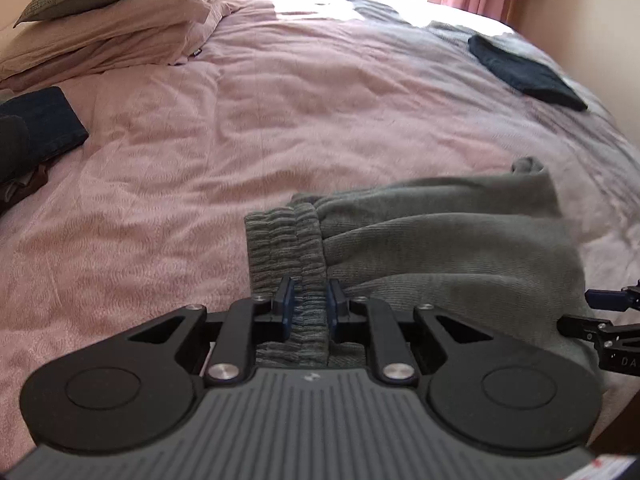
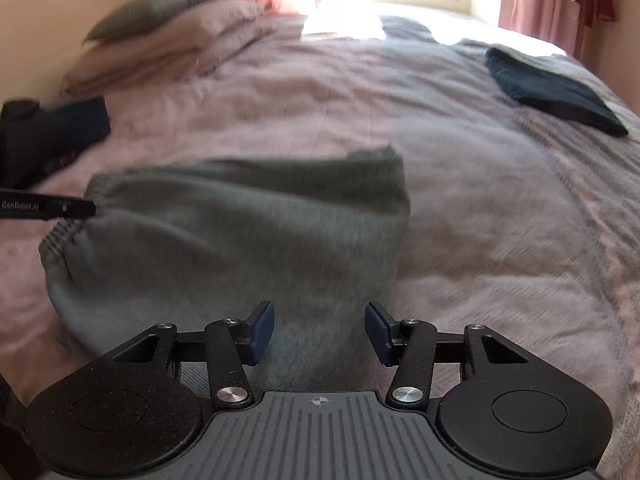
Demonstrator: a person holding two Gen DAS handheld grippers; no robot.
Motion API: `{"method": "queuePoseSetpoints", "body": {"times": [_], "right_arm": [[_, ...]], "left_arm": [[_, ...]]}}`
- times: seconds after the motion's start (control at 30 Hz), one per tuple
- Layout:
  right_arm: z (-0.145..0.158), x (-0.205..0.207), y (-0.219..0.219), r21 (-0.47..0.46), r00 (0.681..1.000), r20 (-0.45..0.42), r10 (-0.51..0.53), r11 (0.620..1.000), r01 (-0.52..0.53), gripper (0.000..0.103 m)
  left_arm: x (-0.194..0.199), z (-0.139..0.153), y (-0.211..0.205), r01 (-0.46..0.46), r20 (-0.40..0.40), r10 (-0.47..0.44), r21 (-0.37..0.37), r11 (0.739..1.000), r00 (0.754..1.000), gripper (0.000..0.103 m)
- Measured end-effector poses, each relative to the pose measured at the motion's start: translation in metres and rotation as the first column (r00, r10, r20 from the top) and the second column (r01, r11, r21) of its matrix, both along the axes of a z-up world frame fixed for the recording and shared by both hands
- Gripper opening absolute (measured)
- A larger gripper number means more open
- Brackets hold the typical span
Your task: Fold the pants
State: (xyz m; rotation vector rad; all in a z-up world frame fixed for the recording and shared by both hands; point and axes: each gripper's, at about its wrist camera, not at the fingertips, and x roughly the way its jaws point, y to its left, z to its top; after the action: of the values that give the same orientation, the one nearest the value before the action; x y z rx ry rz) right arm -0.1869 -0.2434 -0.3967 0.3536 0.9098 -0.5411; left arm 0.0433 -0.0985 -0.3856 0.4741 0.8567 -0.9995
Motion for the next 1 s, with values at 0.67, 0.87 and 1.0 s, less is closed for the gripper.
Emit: {"method": "queuePoseSetpoints", "body": {"times": [0.67, 0.87, 1.0], "right_arm": [[0.060, -0.043, -0.007, 0.272, 0.998, -0.054, -0.040, 0.961, 0.053, 0.053], [0.063, -0.058, -0.022, 0.286, 0.997, -0.056, -0.044, 0.957, 0.058, 0.053], [0.061, -0.064, -0.036, 0.290, 0.998, -0.023, -0.053, 0.955, 0.058, 0.053]], "left_arm": [[-0.083, 0.065, 0.021, -0.159, -0.084, 0.193, 0.306, 0.939, 0.978, 0.035], [-0.091, 0.072, 0.022, -0.181, -0.087, 0.213, 0.282, 0.942, 0.973, 0.040], [-0.073, 0.075, 0.037, -0.205, -0.150, 0.230, 0.164, 0.965, 0.962, 0.057]]}}
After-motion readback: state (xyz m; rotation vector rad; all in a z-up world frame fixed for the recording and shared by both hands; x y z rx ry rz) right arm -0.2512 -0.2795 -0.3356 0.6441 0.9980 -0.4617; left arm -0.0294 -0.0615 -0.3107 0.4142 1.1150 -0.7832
